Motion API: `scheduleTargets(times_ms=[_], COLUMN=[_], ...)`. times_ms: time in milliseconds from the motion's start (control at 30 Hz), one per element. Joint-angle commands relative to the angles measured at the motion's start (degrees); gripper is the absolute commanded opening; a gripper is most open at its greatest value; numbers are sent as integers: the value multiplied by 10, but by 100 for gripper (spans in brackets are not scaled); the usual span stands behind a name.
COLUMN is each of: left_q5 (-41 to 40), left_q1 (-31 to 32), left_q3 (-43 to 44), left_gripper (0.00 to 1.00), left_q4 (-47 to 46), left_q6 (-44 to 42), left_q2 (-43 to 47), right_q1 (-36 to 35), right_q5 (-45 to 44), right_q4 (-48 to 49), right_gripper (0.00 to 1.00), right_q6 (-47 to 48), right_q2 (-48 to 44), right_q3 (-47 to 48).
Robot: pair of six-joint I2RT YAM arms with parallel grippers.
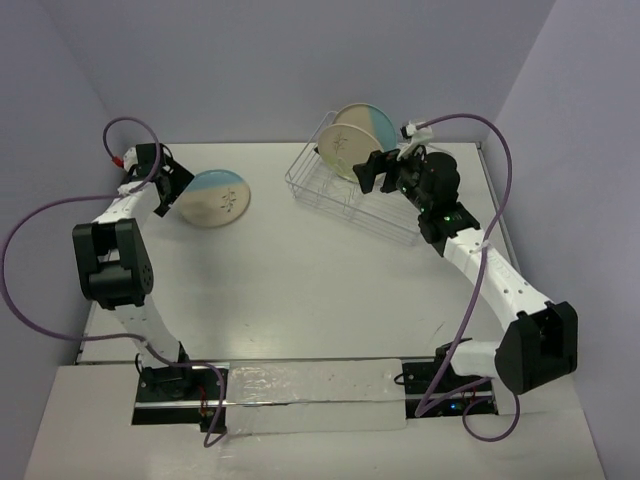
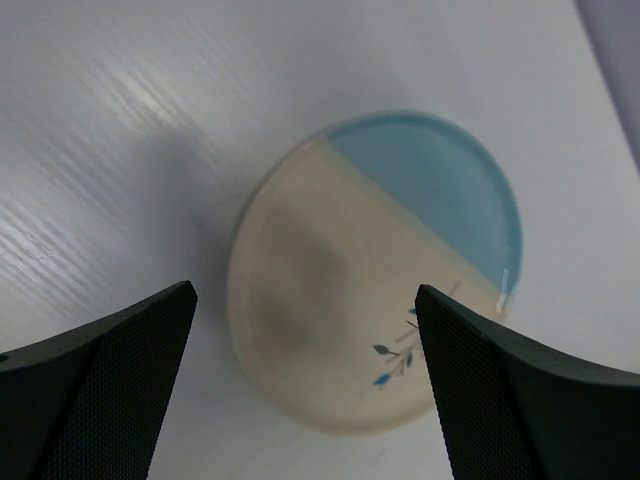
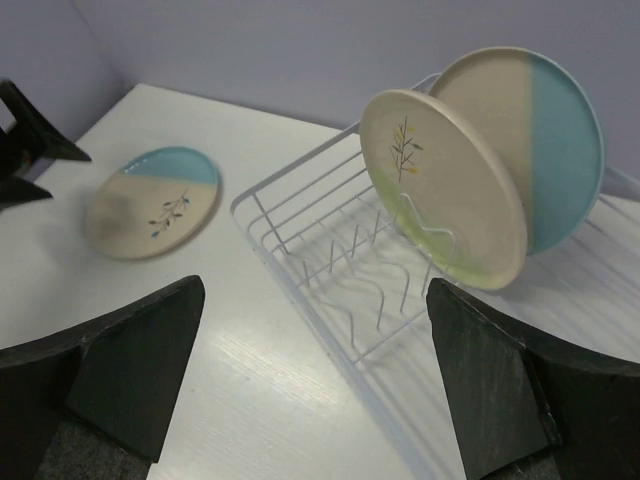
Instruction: Load the plates into the dish rack
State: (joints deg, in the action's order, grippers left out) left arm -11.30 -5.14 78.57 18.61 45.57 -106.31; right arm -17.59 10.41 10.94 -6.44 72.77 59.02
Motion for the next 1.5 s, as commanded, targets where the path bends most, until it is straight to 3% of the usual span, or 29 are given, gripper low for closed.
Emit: scheduleTargets(times_ms=[0,233,467,600,767,933,1233,1467], left_q5=[6,29,17,-2,-32,-73,-105,-98], left_q1=[-19,-19,-19,-14,8,37,106,213], left_q3=[54,77,45,36,33,9,-96,-219], left_gripper=[95,82,47,37,16,2,0,0], left_q4=[27,26,29,38,56,73,78,76], left_q6=[-18,-25,-12,-11,-21,-23,-3,52], left_q2=[-52,-105,-123,-126,-130,-112,-50,48], right_q1=[-7,-7,-7,-7,-7,-7,-8,-8], right_q5=[-39,-68,-70,-76,-83,-91,-89,-50], right_q4=[13,12,7,7,7,6,3,4], right_gripper=[100,100,100,100,100,100,100,100], right_q6=[-60,-74,-86,-91,-97,-98,-107,-126], right_q2=[-67,-83,-70,-74,-90,-112,-146,-172], right_q3=[-39,-66,-71,-78,-94,-110,-137,-167])
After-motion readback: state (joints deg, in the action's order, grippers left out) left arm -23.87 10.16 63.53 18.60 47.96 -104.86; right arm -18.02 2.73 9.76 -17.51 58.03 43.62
